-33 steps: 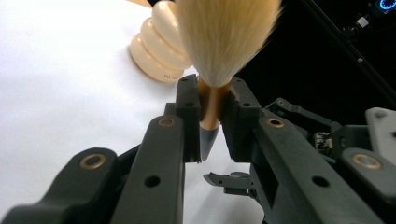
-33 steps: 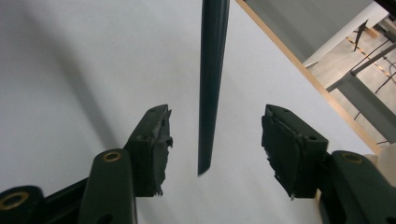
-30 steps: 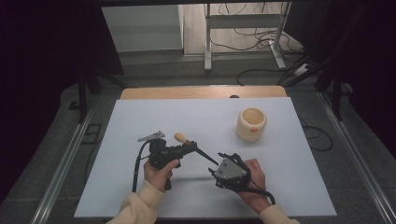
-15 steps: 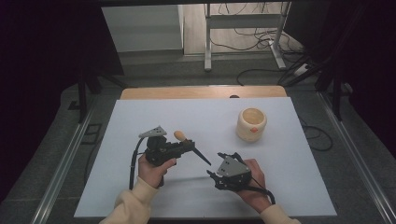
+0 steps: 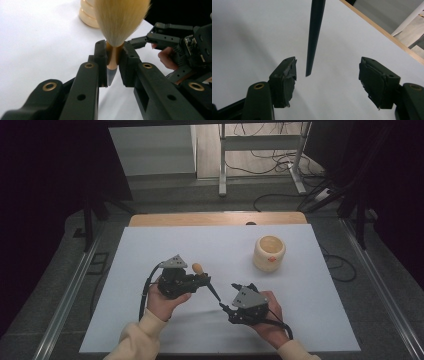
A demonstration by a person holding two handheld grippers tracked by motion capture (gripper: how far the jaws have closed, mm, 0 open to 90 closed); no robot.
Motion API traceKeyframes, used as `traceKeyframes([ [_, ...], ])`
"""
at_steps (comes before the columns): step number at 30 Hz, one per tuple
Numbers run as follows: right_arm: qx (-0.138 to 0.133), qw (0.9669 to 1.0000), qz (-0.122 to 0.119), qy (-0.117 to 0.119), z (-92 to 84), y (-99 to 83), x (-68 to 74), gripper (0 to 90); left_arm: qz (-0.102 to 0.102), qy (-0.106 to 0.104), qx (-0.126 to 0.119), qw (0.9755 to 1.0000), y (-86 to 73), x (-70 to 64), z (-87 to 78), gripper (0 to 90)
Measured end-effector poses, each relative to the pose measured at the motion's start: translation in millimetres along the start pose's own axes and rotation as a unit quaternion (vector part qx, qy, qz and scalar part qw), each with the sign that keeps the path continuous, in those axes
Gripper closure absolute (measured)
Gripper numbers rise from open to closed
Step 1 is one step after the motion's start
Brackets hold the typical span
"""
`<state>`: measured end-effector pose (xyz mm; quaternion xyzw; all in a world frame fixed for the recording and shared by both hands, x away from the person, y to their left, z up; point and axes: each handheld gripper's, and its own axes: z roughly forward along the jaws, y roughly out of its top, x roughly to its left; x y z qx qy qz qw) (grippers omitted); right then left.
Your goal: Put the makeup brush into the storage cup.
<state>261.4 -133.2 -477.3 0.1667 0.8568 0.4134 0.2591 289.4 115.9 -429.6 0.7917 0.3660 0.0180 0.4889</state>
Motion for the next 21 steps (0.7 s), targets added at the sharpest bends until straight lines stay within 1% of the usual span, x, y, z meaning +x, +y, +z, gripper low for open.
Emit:
traceKeyframes([
  [3,-0.001,1.0,0.004,0.001,0.5,0.6,0.8,30.3,0.005,0.002,0.009,0.9999,0.9,-2.5,3.2,78.6],
  [6,-0.004,1.0,0.008,-0.002,0.3,1.6,1.0,31.4,0.009,0.0,0.011,0.9999,1.4,-3.2,4.5,78.6],
  [9,-0.01,0.9997,0.023,0.005,0.4,3.1,0.8,31.8,0.01,-0.001,0.013,0.9999,1.6,-4.0,5.6,78.6],
  [14,-0.01,0.9992,0.033,0.02,4.0,6.0,2.7,31.4,0.013,-0.006,0.014,0.9998,1.9,-4.9,7.2,78.5],
  [16,-0.011,0.9988,0.038,0.027,5.6,7.8,3.4,30.6,0.019,-0.005,0.018,0.9996,2.3,-6.1,8.2,78.5],
  [21,-0.012,0.9977,0.054,0.041,9.1,9.7,2.2,27.1,0.021,-0.011,0.02,0.9995,2.2,-8.0,10.2,78.6],
])
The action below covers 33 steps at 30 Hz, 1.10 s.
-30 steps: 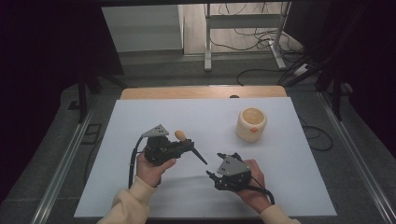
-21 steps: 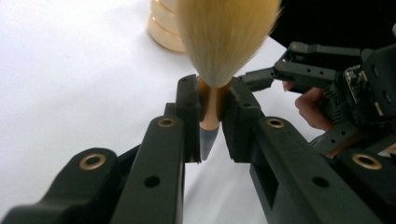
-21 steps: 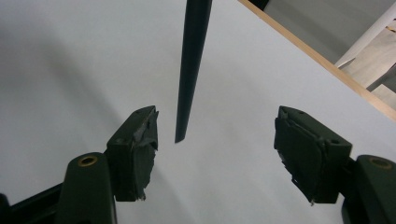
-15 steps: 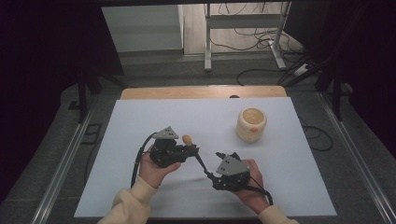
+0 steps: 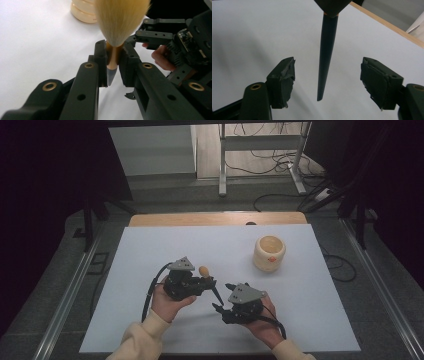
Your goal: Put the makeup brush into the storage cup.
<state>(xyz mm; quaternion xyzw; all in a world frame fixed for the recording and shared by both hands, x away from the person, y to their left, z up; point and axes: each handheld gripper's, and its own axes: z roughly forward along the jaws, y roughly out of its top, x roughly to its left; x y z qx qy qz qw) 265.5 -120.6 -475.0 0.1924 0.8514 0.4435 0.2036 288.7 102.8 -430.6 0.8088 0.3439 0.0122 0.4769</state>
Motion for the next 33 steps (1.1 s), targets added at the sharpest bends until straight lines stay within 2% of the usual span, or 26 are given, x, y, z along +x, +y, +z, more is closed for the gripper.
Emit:
traceKeyframes([
  [6,0.002,0.9997,0.017,0.015,4.3,2.0,-0.2,20.8,0.004,-0.004,0.005,1.0,-0.1,-2.1,3.0,78.5],
  [12,0.001,0.9996,0.02,0.022,7.6,3.6,0.5,21.8,0.005,-0.009,0.01,0.9999,-0.2,-3.4,4.9,78.5],
  [15,0.0,0.9993,0.025,0.027,8.1,4.7,0.3,26.4,0.009,-0.011,0.013,0.9998,-0.5,-3.9,6.3,78.6],
  [19,-0.004,0.9992,0.032,0.025,8.8,6.0,-1.6,38.9,0.011,-0.014,0.016,0.9997,-1.0,-4.5,8.1,78.5],
  [20,-0.002,0.999,0.041,0.019,9.2,5.7,-3.5,44.0,0.011,-0.016,0.016,0.9997,-1.0,-4.5,8.2,78.5],
  [23,-0.006,0.9986,0.045,0.027,8.4,5.9,-6.5,66.3,0.016,-0.024,0.015,0.9995,-1.2,-4.6,8.9,78.5],
  [25,-0.006,0.9981,0.048,0.039,7.8,7.2,-7.6,77.3,0.018,-0.02,0.011,0.9996,-1.4,-4.7,9.1,78.4],
  [27,-0.005,0.9983,0.044,0.039,8.4,8.1,-6.7,78.0,0.02,-0.02,0.006,0.9996,-1.9,-4.4,9.0,77.8],
  [28,-0.005,0.9982,0.044,0.04,8.6,8.2,-7.1,78.1,0.019,-0.019,-0.001,0.9997,-2.4,-4.5,9.1,75.3],
  [29,-0.005,0.9982,0.045,0.041,8.8,8.2,-7.7,78.3,0.017,-0.016,-0.013,0.9996,-2.5,-4.7,9.0,68.7],
  [32,-0.003,0.9982,0.045,0.038,8.6,7.0,-10.0,78.3,0.011,-0.004,-0.022,0.9997,-2.0,-5.3,8.1,39.2],
  [33,-0.004,0.9984,0.043,0.037,8.5,7.0,-10.5,78.4,0.009,-0.004,-0.022,0.9997,-1.8,-4.9,7.7,35.6],
])
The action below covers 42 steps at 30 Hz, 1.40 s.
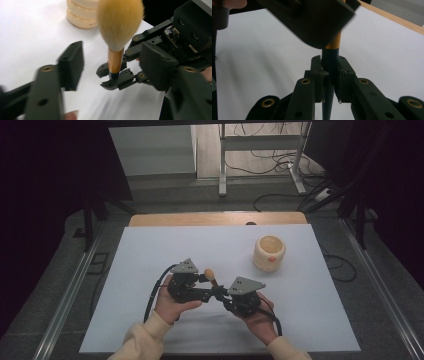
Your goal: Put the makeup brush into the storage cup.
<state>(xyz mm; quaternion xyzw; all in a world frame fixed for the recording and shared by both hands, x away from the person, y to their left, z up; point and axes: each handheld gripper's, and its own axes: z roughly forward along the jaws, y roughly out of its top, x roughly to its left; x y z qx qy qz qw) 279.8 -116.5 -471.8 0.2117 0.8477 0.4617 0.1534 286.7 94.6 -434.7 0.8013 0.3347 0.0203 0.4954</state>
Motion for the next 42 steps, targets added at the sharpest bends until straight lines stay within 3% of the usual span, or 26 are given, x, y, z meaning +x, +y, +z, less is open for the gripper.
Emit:
traceKeyframes([
  [2,-0.001,1.0,-0.001,-0.003,-0.8,0.0,-0.9,78.4,-0.008,0.004,0.002,1.0,-0.2,0.6,-0.7,27.5],
  [6,-0.006,0.9999,0.0,-0.009,-2.2,-0.3,-3.4,78.4,-0.014,0.012,-0.008,0.9998,-2.5,3.7,-8.2,22.2],
  [10,-0.012,0.9998,0.005,-0.017,-5.1,-0.8,-8.3,78.4,-0.016,0.024,-0.018,0.9994,-8.5,6.9,-19.8,20.9],
  [17,-0.023,0.9994,0.01,-0.024,-11.3,0.3,-15.3,78.4,-0.014,0.067,-0.007,0.9976,-29.8,13.6,-38.8,19.5],
  [26,-0.038,0.999,0.009,-0.025,-17.7,3.1,-25.2,78.4,-0.048,0.122,0.004,0.9913,-66.6,29.8,-60.2,20.5],
  [31,-0.049,0.9983,0.017,-0.026,-21.5,5.4,-29.4,78.4,-0.046,0.147,0.009,0.9881,-77.7,31.5,-65.4,21.5],
  [33,-0.051,0.9982,0.018,-0.026,-23.2,6.2,-30.4,78.4,-0.038,0.155,0.016,0.9871,-81.5,31.8,-66.1,21.9],
  [36,-0.053,0.998,0.021,-0.026,-24.0,6.8,-31.2,78.4,-0.016,0.178,0.032,0.9834,-87.7,33.0,-68.1,24.0],
  [42,-0.052,0.9981,0.021,-0.026,-23.7,5.0,-32.6,78.4,-0.026,0.184,0.041,0.9817,-98.3,40.4,-74.3,24.2],
])
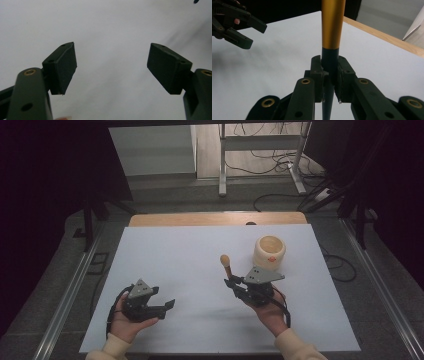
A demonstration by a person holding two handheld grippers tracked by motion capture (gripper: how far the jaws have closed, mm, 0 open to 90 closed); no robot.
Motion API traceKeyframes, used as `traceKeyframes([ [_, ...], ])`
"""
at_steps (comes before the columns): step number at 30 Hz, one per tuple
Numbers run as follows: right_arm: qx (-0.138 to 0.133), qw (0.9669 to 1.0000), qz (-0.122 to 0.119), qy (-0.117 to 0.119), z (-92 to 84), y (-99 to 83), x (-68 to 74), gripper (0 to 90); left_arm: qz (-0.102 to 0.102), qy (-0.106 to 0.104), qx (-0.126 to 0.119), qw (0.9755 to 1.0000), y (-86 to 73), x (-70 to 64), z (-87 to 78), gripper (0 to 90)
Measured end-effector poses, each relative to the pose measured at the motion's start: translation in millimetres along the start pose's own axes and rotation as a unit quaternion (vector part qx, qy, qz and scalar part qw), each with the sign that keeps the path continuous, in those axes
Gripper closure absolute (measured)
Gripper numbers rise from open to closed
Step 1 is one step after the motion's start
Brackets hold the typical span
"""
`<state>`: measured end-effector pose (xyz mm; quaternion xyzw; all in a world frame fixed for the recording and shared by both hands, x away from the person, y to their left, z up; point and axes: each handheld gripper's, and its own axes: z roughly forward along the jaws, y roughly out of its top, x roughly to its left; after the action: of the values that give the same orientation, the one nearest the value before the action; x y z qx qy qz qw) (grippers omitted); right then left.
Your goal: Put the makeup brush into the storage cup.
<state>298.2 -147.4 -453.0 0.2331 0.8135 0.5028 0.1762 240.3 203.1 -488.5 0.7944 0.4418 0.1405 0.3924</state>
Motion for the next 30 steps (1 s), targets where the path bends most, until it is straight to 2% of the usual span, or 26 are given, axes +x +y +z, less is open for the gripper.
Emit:
traceKeyframes([
  [8,-0.011,0.9999,0.005,-0.007,-5.5,2.2,-4.8,78.4,-0.011,0.007,0.003,0.9999,-6.3,8.4,-5.1,24.1],
  [10,-0.02,0.9997,0.011,-0.008,-7.8,6.0,-7.2,78.4,-0.011,0.008,0.002,0.9999,-6.9,8.7,-6.2,24.2],
  [17,-0.05,0.9981,0.017,-0.032,-18.8,26.7,-18.5,78.4,-0.013,0.002,-0.004,0.9999,-6.7,11.5,-5.7,24.3],
  [22,-0.061,0.997,0.023,-0.042,-18.9,35.1,-26.2,78.4,0.003,0.0,-0.004,1.0,-5.0,10.8,-3.7,24.8],
  [30,-0.092,0.9938,0.038,-0.049,-20.5,46.9,-42.1,78.4,0.003,0.005,-0.005,1.0,-3.2,9.7,-2.3,25.1],
])
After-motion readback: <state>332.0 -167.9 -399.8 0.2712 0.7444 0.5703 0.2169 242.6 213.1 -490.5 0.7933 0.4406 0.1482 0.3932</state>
